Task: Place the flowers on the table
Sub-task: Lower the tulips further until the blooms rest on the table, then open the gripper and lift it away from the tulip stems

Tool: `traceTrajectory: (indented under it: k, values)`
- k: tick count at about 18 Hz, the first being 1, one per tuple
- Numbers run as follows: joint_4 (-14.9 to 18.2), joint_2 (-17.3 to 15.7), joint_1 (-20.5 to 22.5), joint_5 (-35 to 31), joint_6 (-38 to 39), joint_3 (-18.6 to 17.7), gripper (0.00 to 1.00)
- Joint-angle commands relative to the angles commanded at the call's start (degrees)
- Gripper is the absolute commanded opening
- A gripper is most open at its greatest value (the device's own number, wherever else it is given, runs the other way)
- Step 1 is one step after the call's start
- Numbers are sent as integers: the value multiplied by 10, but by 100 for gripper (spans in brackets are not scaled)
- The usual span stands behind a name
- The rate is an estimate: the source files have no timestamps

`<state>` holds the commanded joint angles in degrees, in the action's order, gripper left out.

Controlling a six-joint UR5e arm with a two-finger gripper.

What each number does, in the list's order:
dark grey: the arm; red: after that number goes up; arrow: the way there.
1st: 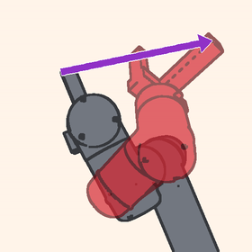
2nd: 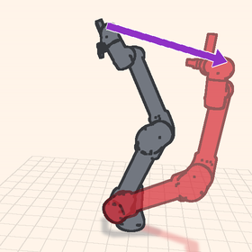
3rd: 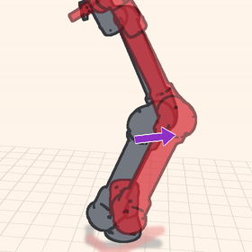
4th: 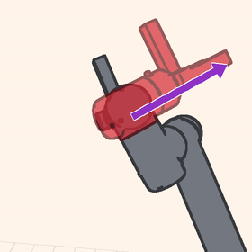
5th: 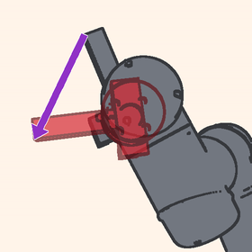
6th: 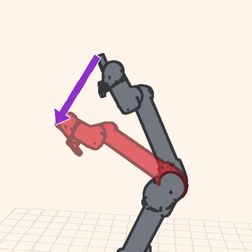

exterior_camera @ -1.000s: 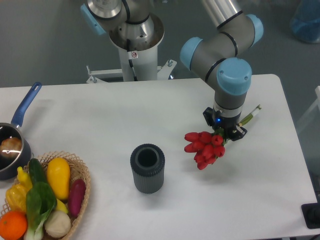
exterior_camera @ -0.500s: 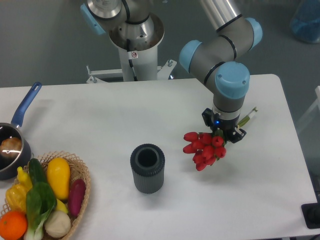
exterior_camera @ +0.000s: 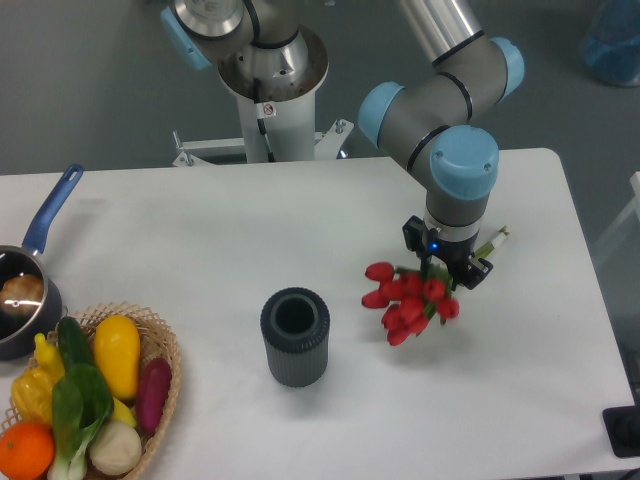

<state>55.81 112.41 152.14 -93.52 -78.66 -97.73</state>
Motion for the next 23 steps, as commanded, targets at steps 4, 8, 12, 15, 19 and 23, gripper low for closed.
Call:
traceTrajectory:
  k: [4,8,12,15,19,23]
  values:
    - [-2,4,1,3,0,2,89]
    - [-1,1,0,6,4,4,100]
    - [-2,-14,-2,10,5,1,100]
    - [0,-31,-2,18,5,1,100]
    - [-4,-51,1,43,17,17,100]
    - [-4,-58,6,76,17,51,100]
